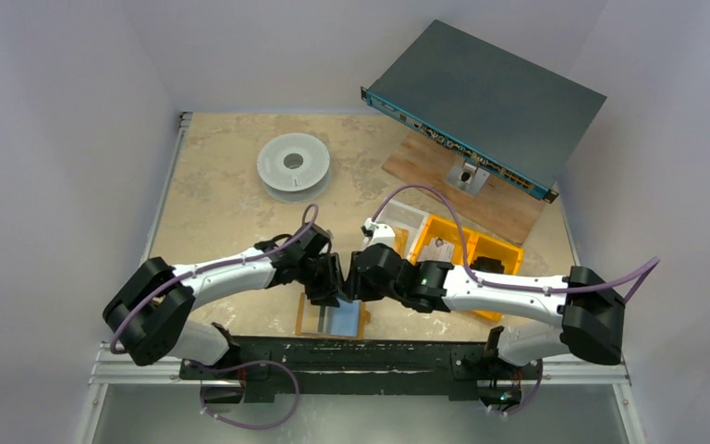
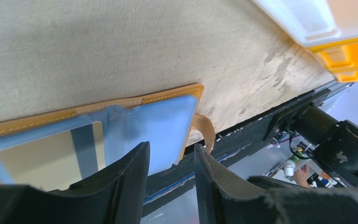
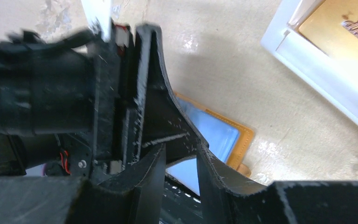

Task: Take the credit cards out of the card holder
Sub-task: Remove the credit card from the card holder.

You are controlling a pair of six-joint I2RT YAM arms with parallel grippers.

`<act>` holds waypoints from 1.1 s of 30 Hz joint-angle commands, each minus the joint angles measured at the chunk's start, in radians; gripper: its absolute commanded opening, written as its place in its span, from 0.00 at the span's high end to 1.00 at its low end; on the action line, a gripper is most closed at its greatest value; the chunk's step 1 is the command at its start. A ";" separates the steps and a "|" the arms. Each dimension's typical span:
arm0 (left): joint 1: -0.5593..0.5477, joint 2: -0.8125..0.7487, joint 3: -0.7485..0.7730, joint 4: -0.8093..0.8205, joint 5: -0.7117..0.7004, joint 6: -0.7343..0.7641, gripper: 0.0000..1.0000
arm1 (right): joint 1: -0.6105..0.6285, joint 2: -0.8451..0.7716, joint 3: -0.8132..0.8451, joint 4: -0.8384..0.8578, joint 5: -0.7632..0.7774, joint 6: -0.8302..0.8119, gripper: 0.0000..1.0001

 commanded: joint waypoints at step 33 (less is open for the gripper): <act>0.197 -0.268 -0.207 -0.139 -0.164 0.041 0.91 | 0.016 0.376 0.052 0.248 -0.261 0.019 0.67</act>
